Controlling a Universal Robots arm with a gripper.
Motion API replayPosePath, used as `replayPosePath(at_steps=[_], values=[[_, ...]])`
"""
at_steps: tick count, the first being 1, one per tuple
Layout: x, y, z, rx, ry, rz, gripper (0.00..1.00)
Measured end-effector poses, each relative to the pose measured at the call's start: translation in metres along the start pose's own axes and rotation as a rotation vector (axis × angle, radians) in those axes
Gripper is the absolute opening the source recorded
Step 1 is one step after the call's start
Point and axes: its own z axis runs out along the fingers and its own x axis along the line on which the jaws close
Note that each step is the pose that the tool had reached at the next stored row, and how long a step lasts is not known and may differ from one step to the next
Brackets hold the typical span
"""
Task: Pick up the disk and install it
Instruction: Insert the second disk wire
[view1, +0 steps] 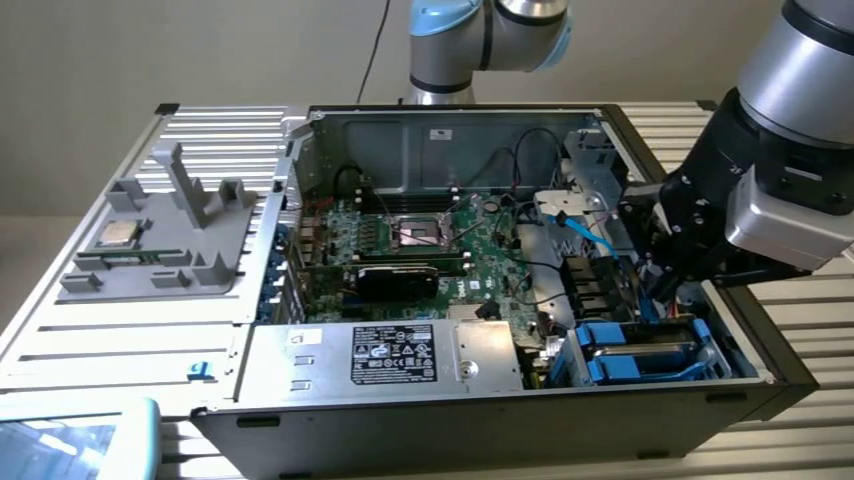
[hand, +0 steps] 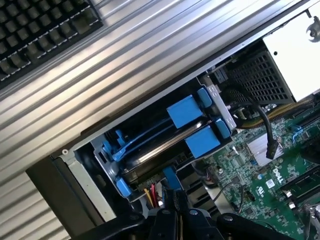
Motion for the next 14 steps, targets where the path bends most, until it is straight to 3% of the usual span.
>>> replayPosePath(at_steps=[5,14], values=[[0.0,0.0,0.0,0.0038,-0.0075,-0.09,0.11],[0.0,0.0,0.0,0.0197,-0.0238,-0.225,0.11]])
